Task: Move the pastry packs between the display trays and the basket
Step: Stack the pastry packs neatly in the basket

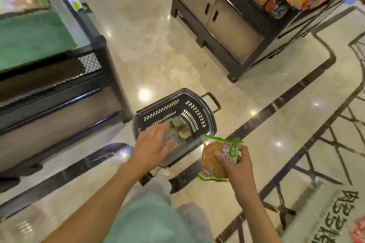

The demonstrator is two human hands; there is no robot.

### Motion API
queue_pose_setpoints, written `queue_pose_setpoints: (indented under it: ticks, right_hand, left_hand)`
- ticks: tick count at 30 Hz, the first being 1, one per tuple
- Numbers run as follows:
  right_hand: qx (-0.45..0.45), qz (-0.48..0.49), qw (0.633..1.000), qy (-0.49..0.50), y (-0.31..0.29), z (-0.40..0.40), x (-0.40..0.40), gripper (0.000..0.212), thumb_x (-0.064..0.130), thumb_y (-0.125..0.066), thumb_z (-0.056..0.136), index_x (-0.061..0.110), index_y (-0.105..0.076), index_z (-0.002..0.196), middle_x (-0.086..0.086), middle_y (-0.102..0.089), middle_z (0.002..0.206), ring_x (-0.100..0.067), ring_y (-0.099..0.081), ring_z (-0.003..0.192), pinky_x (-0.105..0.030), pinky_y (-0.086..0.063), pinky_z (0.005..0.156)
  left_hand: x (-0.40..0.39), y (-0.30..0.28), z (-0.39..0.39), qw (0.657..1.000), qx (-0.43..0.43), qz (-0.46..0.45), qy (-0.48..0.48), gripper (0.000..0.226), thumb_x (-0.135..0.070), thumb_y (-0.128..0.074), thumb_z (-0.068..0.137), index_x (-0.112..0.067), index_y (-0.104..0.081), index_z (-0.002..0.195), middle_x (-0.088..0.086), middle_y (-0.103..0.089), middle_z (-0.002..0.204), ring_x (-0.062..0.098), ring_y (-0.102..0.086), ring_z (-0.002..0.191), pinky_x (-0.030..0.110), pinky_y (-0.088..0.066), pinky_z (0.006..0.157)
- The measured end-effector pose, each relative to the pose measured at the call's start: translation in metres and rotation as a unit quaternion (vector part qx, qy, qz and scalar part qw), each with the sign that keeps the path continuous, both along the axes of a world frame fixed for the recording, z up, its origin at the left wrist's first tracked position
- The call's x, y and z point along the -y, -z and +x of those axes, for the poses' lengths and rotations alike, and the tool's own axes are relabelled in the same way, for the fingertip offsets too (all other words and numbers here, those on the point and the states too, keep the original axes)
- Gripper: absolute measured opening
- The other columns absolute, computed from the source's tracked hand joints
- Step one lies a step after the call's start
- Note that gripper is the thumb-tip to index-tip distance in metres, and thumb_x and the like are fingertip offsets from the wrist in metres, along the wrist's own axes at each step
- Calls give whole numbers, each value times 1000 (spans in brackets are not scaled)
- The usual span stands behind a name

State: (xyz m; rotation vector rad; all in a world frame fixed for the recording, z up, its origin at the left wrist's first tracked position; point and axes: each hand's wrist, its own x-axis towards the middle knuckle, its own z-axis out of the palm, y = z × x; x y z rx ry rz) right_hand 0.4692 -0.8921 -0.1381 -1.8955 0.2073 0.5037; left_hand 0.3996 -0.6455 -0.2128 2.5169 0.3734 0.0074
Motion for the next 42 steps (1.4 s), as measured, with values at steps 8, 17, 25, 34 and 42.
queue_pose_setpoints:
  ticks: [8,17,25,34,42]
  right_hand:
    - [-64,-126,921,-363,80,182,-66,64,30,-90,69,39,-46,114,5,-73,103,-15,-72,93,-50,-59,83]
    - [-24,-196,779,-595,375,283,-190,56,33,-83,81,27,-46,122,-3,-68,110,-27,-65,97,-39,-51,82]
    - [79,-296,545,-780,627,289,-232,61,41,-69,92,34,-40,145,-13,-63,131,-36,-60,117,-41,-49,90]
    - [214,-361,500,-757,731,292,-264,55,26,-60,97,17,-42,147,-22,-57,136,-42,-50,129,-47,-39,106]
    - [238,-425,417,-767,746,274,-238,85,30,-63,96,20,-10,161,-18,-6,167,-39,-6,154,-53,-5,123]
  left_hand:
    - [-34,69,73,987,-93,23,-126,61,-52,-43,96,-11,-51,140,9,-59,136,31,-56,123,45,-44,104]
    - [-36,294,108,942,-216,118,-229,66,-45,-47,98,-13,-35,155,12,-41,157,32,-33,147,51,-24,120]
    - [-34,444,88,906,-324,213,-171,67,-45,-46,100,-19,-28,159,13,-35,161,32,-20,153,58,5,122]
    - [-26,473,83,911,-283,177,-241,66,-48,-37,101,-17,-25,158,11,-34,161,34,-19,153,70,-21,115]
    - [-21,470,88,896,-272,250,-244,61,-44,-50,100,-17,-39,154,5,-48,154,31,-37,145,58,3,121]
